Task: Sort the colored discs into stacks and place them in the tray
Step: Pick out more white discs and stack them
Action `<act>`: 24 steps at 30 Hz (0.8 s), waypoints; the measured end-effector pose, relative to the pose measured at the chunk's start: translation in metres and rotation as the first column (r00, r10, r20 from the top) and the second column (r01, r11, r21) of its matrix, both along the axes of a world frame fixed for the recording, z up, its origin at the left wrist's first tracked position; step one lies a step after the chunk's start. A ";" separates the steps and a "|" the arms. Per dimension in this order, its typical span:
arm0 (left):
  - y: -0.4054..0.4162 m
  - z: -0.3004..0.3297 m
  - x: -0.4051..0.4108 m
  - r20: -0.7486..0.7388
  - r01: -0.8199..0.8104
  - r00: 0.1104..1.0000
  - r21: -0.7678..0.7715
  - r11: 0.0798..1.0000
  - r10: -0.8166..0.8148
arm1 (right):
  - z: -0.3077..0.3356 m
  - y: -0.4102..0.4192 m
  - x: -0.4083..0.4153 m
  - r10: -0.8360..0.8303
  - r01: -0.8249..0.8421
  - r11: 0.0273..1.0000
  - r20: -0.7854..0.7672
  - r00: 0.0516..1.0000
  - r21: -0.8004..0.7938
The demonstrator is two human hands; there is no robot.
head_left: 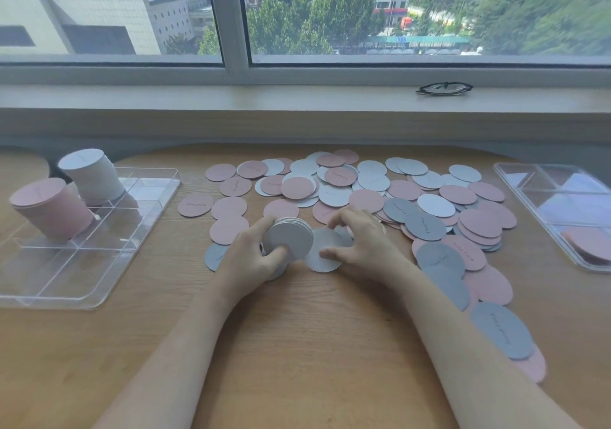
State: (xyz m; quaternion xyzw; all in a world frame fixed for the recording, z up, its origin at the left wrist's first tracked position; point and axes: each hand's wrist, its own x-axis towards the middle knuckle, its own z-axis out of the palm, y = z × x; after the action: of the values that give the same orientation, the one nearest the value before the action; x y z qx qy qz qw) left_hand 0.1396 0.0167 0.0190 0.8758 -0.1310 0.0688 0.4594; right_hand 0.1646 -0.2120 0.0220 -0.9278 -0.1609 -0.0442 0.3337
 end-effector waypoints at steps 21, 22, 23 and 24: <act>-0.010 -0.013 0.004 0.148 0.064 0.986 0.130 0.989 -0.083 | -0.011 0.027 -0.004 0.243 -0.243 0.970 0.018 0.970 0.002; -0.010 -0.013 0.004 0.138 0.062 0.987 0.128 0.990 -0.080 | -0.008 0.024 -0.004 0.246 -0.246 0.969 0.012 0.969 0.019; -0.010 -0.013 0.004 0.126 0.054 0.990 0.128 0.990 -0.070 | -0.007 0.019 -0.003 0.218 -0.219 0.975 0.019 0.976 0.046; -0.010 -0.013 0.004 0.115 0.043 0.992 0.125 0.991 -0.058 | -0.005 0.013 0.000 0.144 -0.147 0.987 0.047 0.988 0.065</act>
State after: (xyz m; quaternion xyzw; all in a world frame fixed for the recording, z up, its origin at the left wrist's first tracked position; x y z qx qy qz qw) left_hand 0.1432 0.0072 0.0065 0.8931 -0.1841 0.1006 0.3978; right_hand 0.1649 -0.1990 0.0165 -0.9004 -0.2338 -0.0449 0.3641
